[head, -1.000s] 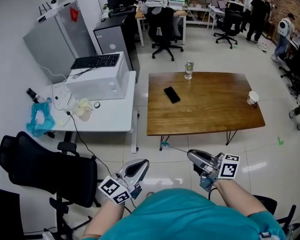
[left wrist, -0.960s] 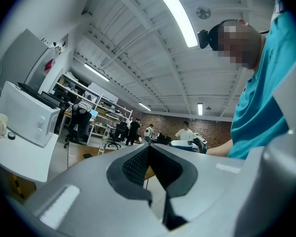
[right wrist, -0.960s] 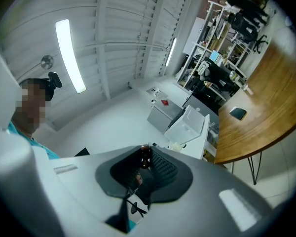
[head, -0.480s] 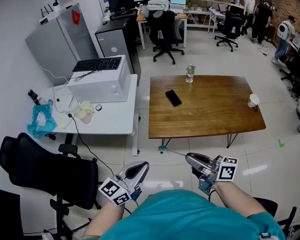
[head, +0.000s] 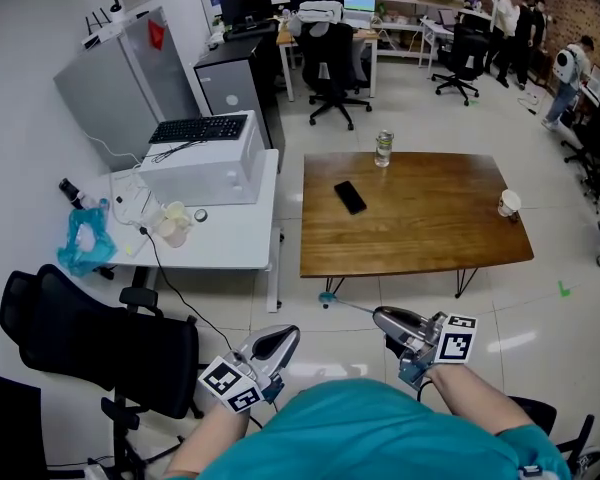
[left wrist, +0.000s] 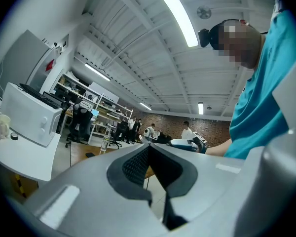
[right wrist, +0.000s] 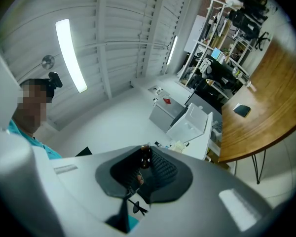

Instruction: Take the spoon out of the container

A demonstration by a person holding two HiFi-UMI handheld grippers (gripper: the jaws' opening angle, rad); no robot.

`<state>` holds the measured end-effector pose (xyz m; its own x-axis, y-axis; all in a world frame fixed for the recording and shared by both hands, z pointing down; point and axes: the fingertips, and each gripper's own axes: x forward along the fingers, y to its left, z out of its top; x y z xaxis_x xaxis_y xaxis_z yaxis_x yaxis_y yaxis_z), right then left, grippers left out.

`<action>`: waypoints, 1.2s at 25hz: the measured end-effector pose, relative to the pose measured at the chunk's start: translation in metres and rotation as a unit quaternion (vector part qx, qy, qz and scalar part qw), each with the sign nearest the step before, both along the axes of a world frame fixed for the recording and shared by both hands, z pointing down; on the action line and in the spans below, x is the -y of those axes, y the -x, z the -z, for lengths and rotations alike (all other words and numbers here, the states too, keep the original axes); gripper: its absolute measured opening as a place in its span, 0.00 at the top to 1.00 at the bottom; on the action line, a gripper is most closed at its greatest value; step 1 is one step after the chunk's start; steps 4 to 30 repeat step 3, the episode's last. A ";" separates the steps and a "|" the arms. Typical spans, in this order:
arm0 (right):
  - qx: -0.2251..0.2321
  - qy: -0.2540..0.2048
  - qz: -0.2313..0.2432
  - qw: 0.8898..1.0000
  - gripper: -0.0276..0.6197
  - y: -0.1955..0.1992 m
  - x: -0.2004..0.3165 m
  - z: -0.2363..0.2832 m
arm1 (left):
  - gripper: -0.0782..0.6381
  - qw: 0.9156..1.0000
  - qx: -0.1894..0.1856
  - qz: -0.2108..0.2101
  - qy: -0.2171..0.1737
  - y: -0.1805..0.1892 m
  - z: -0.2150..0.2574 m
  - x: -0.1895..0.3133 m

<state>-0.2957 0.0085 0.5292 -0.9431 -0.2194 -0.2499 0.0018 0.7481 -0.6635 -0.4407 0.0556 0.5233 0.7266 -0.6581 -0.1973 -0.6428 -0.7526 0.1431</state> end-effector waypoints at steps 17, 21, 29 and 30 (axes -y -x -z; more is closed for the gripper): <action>-0.002 -0.001 0.000 1.000 0.88 -0.001 -0.003 0.001 | 0.89 1.000 0.000 -0.001 0.001 0.000 0.002 -0.004; -0.002 -0.001 0.000 1.000 0.88 -0.001 -0.003 0.001 | 0.89 1.000 0.000 -0.001 0.001 0.000 0.002 -0.004; -0.002 -0.001 0.000 1.000 0.88 -0.001 -0.003 0.001 | 0.89 1.000 0.000 -0.001 0.001 0.000 0.002 -0.004; -0.002 -0.001 0.000 1.000 0.88 -0.001 -0.003 0.001 | 0.89 1.000 0.000 -0.001 0.001 0.000 0.002 -0.004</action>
